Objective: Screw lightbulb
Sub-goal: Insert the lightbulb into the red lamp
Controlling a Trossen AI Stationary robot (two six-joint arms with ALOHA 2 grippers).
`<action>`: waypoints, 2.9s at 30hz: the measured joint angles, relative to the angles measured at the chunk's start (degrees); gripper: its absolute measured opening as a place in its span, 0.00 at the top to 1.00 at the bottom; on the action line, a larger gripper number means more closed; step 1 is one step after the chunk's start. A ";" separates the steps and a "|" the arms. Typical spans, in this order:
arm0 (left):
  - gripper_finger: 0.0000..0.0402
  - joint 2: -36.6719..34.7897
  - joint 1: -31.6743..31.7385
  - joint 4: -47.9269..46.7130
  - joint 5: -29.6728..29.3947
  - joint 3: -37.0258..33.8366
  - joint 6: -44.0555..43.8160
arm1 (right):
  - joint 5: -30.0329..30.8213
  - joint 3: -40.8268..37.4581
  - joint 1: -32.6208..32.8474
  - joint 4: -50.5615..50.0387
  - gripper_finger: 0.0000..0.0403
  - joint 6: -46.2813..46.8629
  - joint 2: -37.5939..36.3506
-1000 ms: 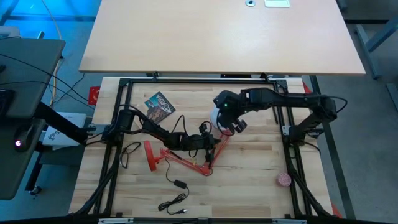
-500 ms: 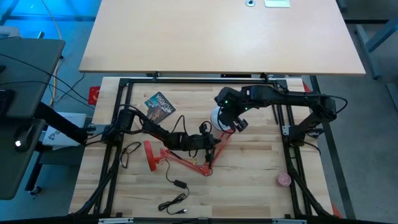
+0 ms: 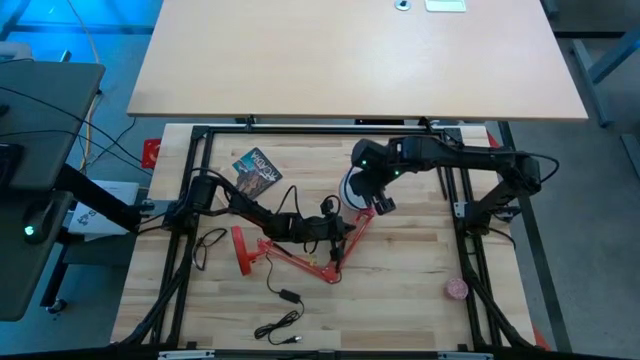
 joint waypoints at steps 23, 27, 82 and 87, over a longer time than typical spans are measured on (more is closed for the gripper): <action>1.00 0.02 0.07 0.28 0.55 -0.04 -0.21 | -8.28 0.31 -2.00 2.77 1.00 51.68 4.64; 1.00 0.02 0.07 0.28 0.50 -0.07 -1.32 | -9.38 0.21 -2.00 6.00 1.00 64.63 5.48; 1.00 0.09 -0.02 0.93 0.96 -0.02 -1.33 | 5.53 19.83 5.46 -8.64 0.60 -2.54 4.08; 1.00 0.09 -0.12 0.93 0.83 -0.02 -1.33 | 5.03 18.83 7.23 -16.05 0.43 -5.13 4.04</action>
